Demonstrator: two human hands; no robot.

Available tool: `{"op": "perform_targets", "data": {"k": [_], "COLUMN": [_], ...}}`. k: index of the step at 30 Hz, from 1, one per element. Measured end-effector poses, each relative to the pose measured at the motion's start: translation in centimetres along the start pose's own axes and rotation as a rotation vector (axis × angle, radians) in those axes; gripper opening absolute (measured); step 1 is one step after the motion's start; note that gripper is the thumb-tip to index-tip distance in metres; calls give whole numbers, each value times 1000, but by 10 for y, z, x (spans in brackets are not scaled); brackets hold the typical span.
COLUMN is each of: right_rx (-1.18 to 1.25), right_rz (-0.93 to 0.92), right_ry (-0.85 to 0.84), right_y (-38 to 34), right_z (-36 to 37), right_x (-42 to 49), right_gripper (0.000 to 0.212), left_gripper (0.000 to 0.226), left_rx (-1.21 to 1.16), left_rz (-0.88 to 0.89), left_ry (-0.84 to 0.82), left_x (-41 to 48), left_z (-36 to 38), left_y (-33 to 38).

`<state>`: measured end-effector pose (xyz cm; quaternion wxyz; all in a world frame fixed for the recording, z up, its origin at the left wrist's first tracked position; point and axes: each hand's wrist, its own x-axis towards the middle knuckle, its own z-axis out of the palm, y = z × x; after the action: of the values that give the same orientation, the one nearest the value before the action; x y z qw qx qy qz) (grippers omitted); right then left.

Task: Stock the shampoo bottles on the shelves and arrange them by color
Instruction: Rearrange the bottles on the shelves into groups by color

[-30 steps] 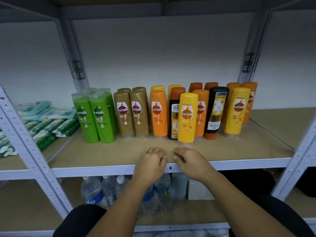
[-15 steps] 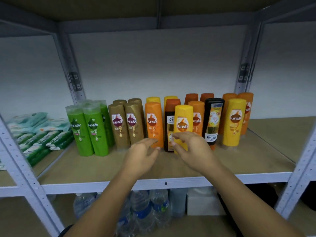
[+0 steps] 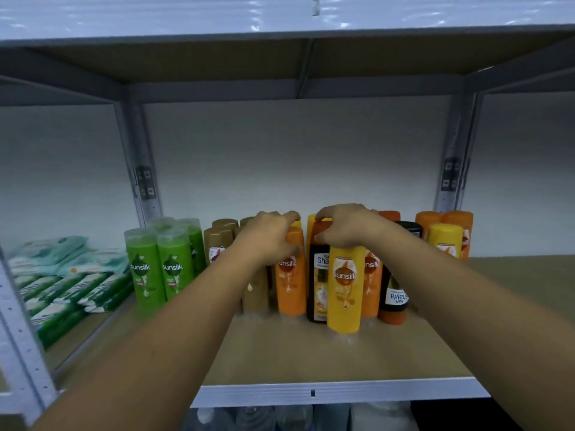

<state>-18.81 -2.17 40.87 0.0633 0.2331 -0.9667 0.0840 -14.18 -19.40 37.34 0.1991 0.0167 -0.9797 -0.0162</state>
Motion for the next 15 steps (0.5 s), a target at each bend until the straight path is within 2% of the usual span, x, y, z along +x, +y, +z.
{"op": "perform_targets", "data": {"k": [6,15], "right_rx": [-75,-18], "right_rz": [-57,-179], "right_ry": [-10,-6], "right_y": [-11,-30], "right_z": [1,1], "right_x": [16,2], "right_gripper": [46,41], "left_gripper": [59,59], "left_rx": [-40,-131], "left_rz": [-4,-48], "left_ry": [-68,-60], "left_x": [6,-18], "left_z": [2,-8], "left_y": [-2,-15]}}
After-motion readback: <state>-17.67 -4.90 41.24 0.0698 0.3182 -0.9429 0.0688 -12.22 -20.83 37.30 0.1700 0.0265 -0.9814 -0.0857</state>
